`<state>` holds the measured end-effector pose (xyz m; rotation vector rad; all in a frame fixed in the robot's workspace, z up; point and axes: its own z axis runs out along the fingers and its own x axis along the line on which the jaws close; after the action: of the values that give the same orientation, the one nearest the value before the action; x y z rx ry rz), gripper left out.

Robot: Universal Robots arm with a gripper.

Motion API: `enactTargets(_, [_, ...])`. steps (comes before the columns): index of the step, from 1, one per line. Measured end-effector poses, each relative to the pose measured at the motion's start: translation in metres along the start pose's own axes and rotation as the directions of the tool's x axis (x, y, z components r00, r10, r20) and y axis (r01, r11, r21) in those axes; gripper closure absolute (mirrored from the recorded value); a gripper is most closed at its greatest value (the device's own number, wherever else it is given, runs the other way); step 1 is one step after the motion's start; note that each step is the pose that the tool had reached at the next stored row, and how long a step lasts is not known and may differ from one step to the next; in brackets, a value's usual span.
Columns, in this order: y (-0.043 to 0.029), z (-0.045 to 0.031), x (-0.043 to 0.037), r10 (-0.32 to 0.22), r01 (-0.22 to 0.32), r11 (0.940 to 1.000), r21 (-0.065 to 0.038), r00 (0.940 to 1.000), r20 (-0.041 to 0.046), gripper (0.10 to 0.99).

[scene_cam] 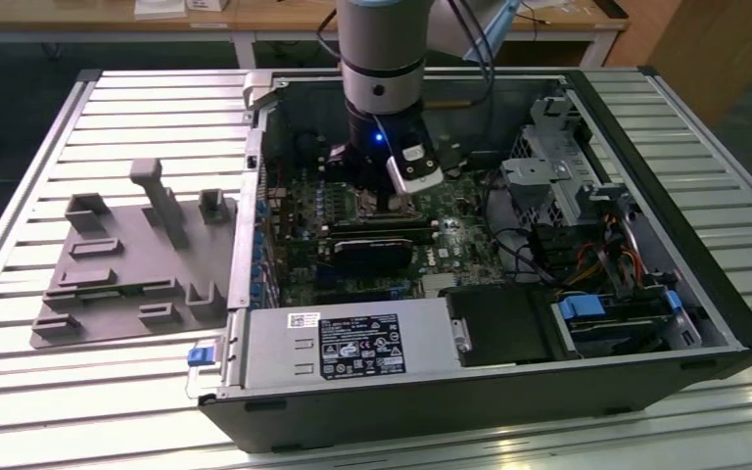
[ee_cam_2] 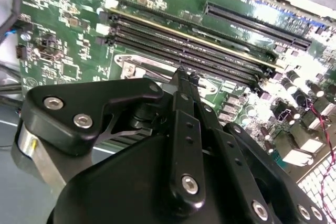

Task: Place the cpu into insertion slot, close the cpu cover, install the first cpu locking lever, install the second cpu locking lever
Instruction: 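Install the second cpu locking lever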

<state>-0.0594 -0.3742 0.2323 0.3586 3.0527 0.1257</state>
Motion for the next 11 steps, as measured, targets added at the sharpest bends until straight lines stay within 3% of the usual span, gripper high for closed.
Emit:
enactTargets(5, [-0.0024,0.0042,0.0028,0.002,-0.002,0.9997,-0.025,1.0000,-0.0058,0.984])
enactTargets(11, [-0.0100,0.0071,0.0040,0.005,-0.006,0.9973,-0.073,0.9998,-0.0173,0.984])
